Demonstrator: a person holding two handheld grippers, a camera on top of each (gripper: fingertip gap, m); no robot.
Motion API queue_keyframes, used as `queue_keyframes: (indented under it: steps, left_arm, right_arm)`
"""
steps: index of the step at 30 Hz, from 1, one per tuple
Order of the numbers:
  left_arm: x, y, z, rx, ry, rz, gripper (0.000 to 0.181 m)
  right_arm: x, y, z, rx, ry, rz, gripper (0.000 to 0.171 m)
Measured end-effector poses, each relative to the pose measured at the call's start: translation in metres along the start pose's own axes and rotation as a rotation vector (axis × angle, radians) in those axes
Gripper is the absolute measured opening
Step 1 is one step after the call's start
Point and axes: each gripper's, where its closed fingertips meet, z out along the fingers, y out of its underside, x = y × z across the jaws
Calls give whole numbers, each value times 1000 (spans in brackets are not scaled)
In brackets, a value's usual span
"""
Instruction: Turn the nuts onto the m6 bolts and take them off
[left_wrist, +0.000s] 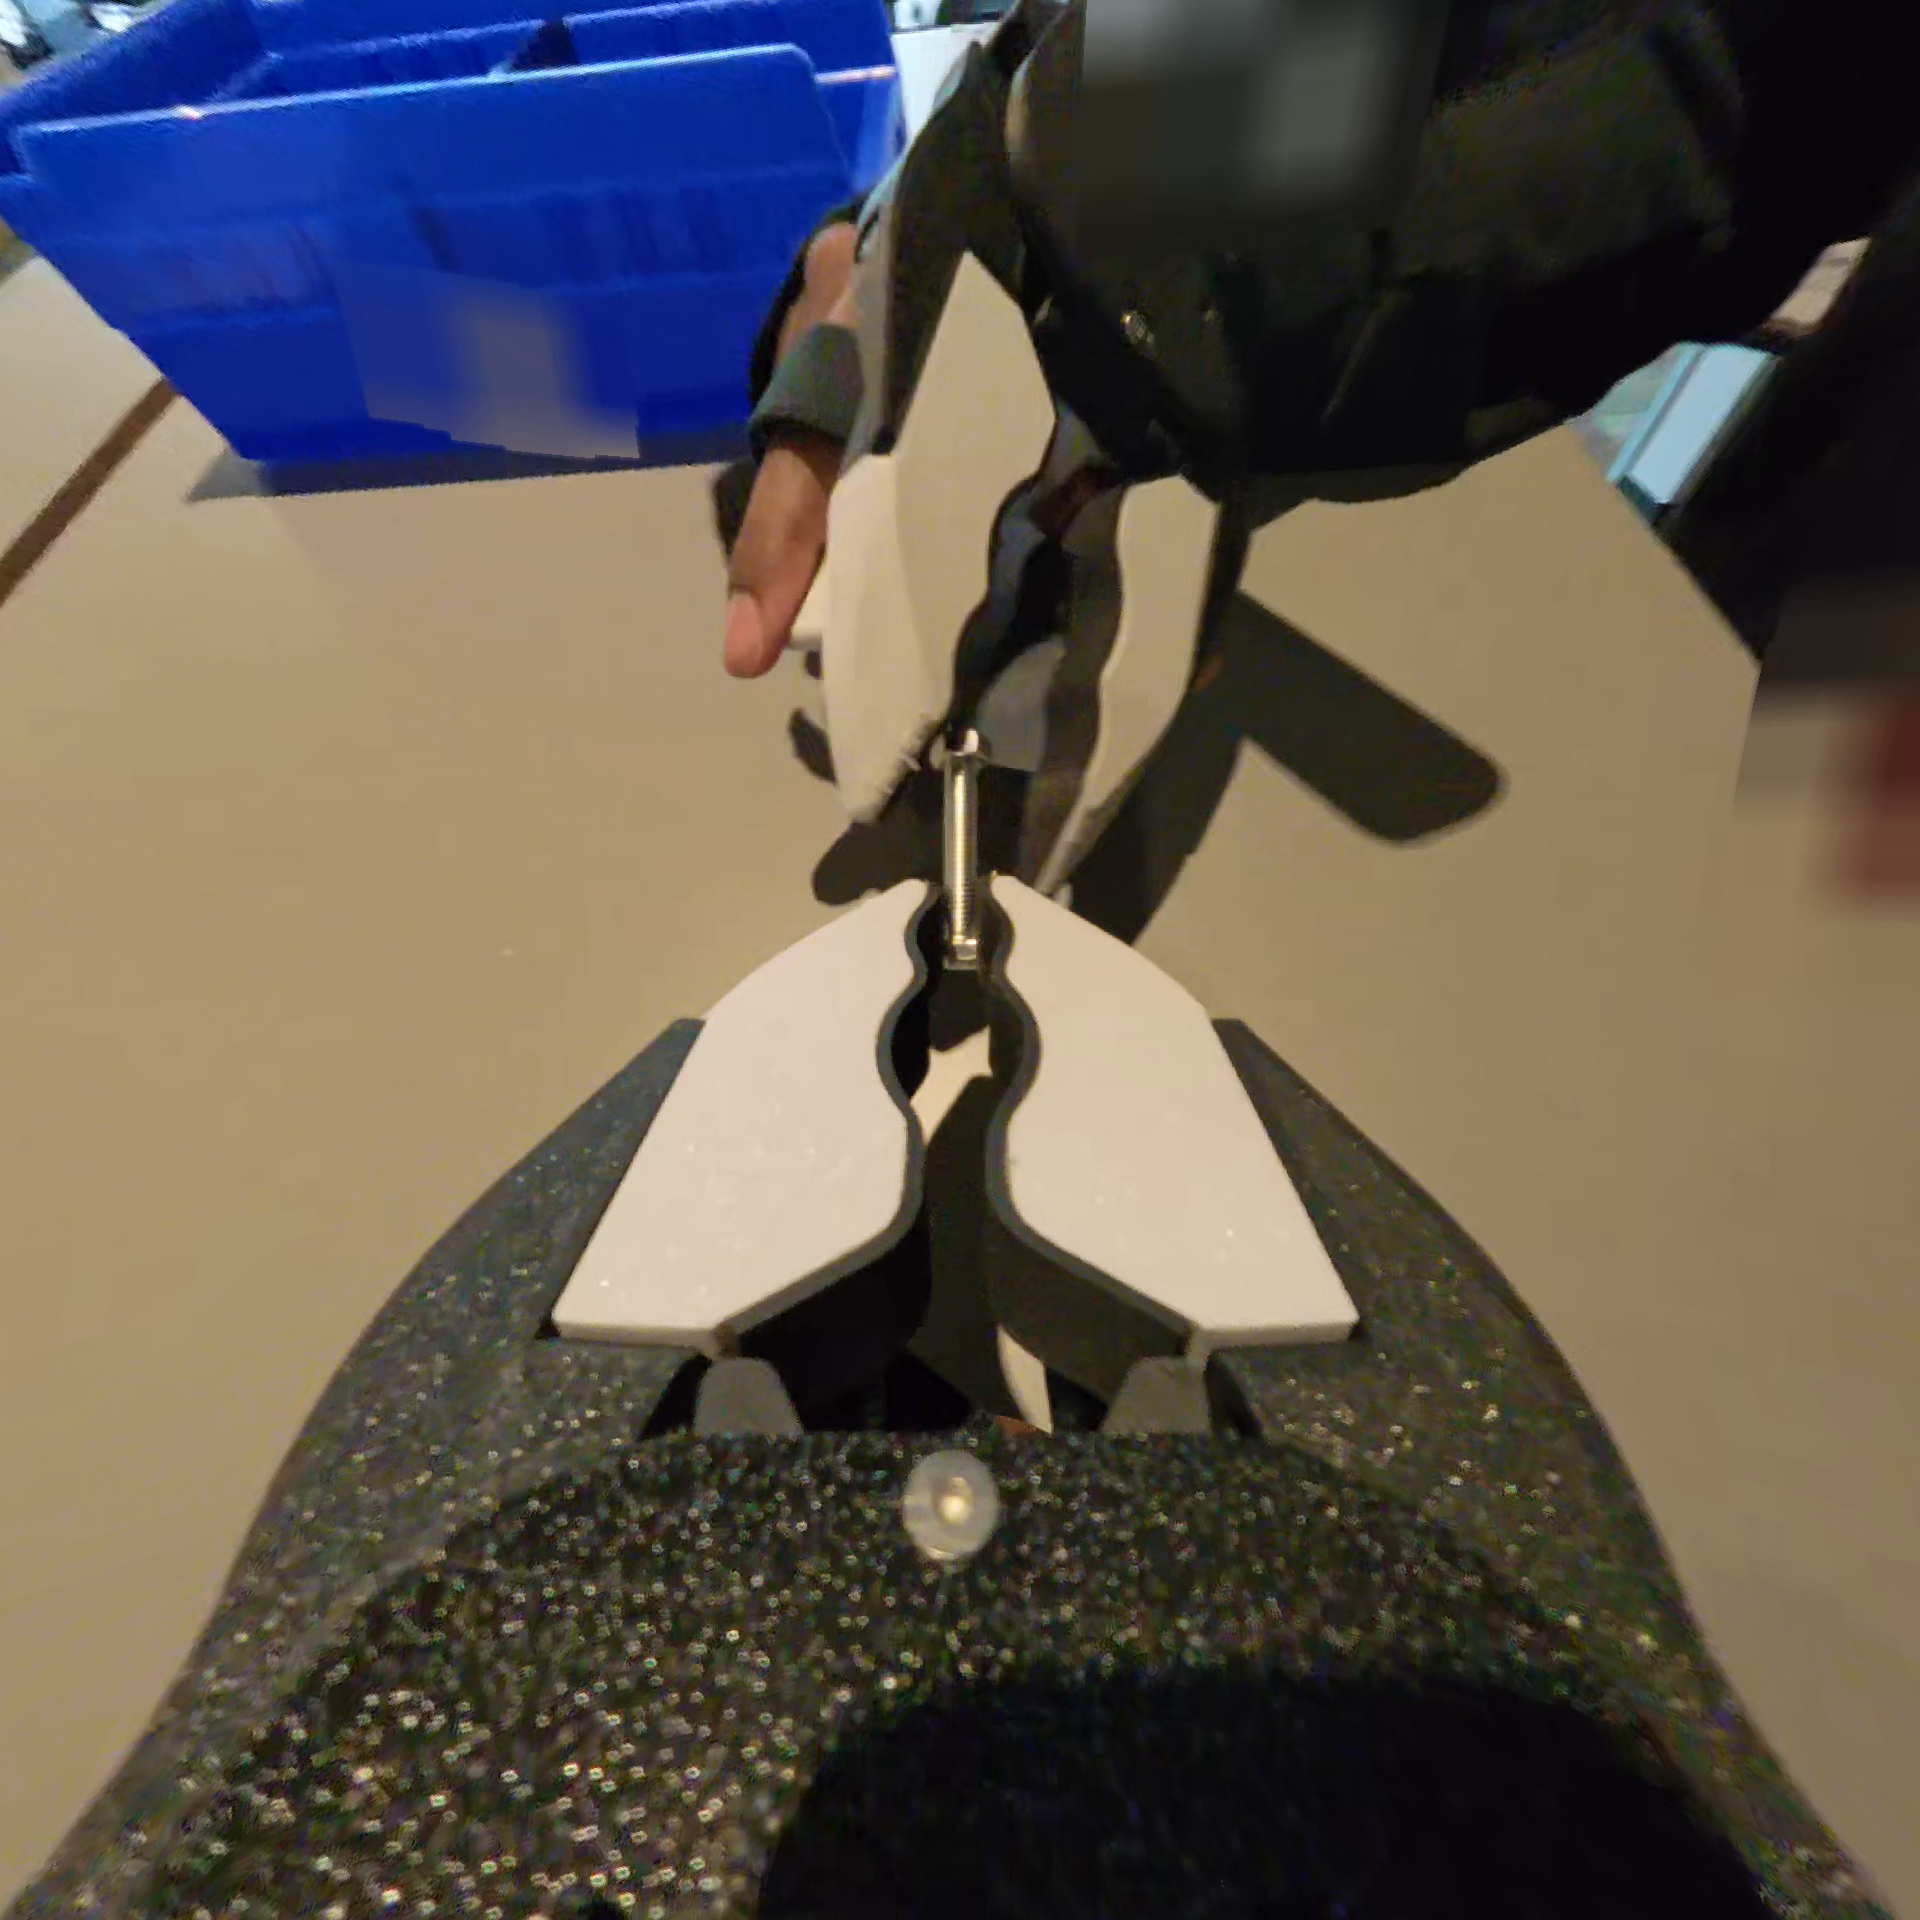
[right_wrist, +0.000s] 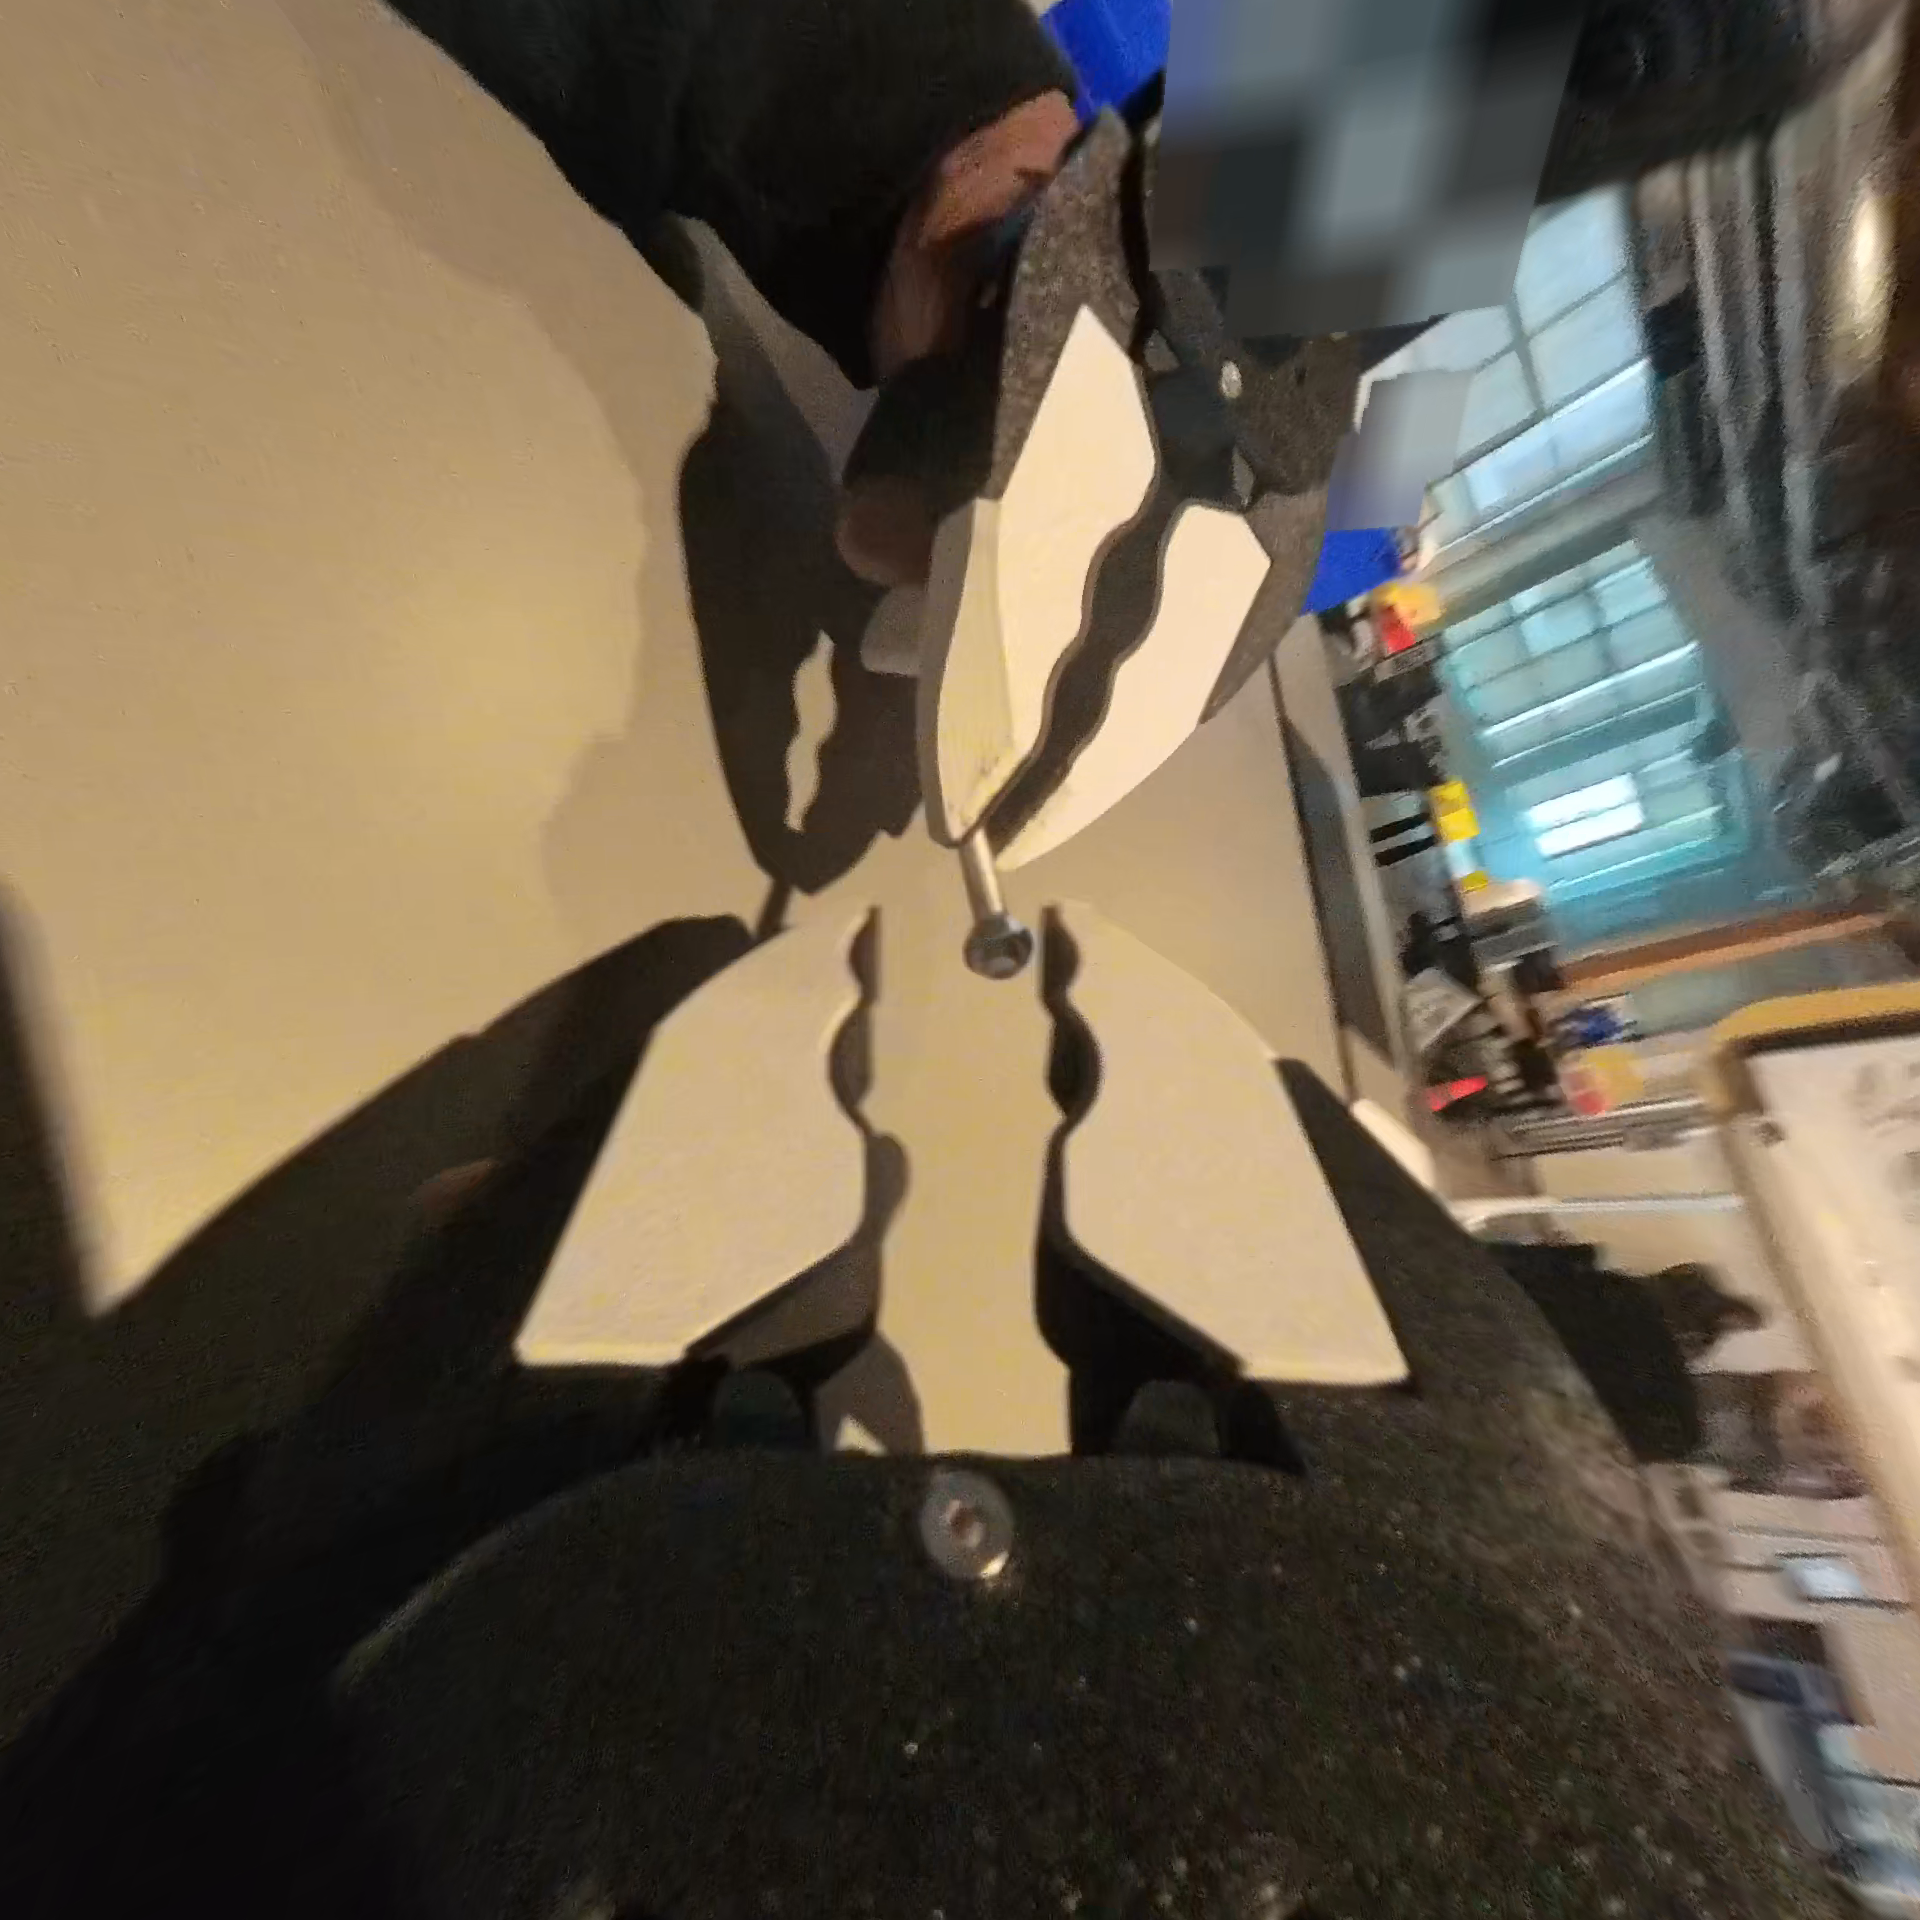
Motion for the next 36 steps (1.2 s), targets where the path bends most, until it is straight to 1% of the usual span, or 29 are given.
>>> queue_keyframes:
  steps: [1, 2, 4, 8, 10, 13, 16, 19, 27, 28, 29, 30, 32, 35, 36]
  left_arm:
    - [-5, -1, 1, 1, -34, 25, 5]
    - [-10, -2, 1, 3, -80, 63, 5]
    - [-22, -5, -1, 13, -185, 145, 5]
    - [-39, -8, -2, -5, -384, 282, 5]
    - [-45, -8, 0, -39, -475, 361, 5]
    - [-53, -7, 1, -87, -594, 445, 5]
    - [-56, -11, 1, -115, -675, 497, 5]
    - [-55, -17, 4, -102, -708, 501, 5]
    - [-48, -23, 15, -114, -703, 531, 6]
    - [-47, -23, 17, -115, -694, 528, 6]
    - [-45, -23, 18, -115, -686, 524, 6]
    - [-44, -22, 19, -112, -677, 512, 6]
    - [-39, -22, 23, -70, -617, 441, 5]
    - [-31, -24, 26, 20, -520, 323, 5]
    - [-32, -25, 25, 41, -517, 306, 5]
  right_arm:
    - [1, 2, 0, -2, -15, 88, 45]
    - [4, 3, -1, 3, -36, 194, 53]
    - [9, 4, -4, 36, -71, 388, 58]
    - [25, 13, -12, 80, -44, 600, 49]
    - [34, 19, -17, 94, -28, 707, 40]
    - [43, 29, -21, 98, -21, 853, 36]
    - [49, 33, -24, 131, -47, 977, 34]
    - [50, 33, -27, 167, -84, 1035, 30]
    - [43, 30, -25, 141, -113, 983, 30]
    - [41, 28, -25, 144, -120, 962, 24]
    - [40, 27, -26, 149, -125, 934, 13]
    - [39, 26, -26, 142, -122, 893, 12]
    - [35, 27, -29, 125, -101, 713, 12]
    - [32, 21, -34, 173, 42, 274, 12]
    - [34, 20, -34, 181, 82, 225, 13]
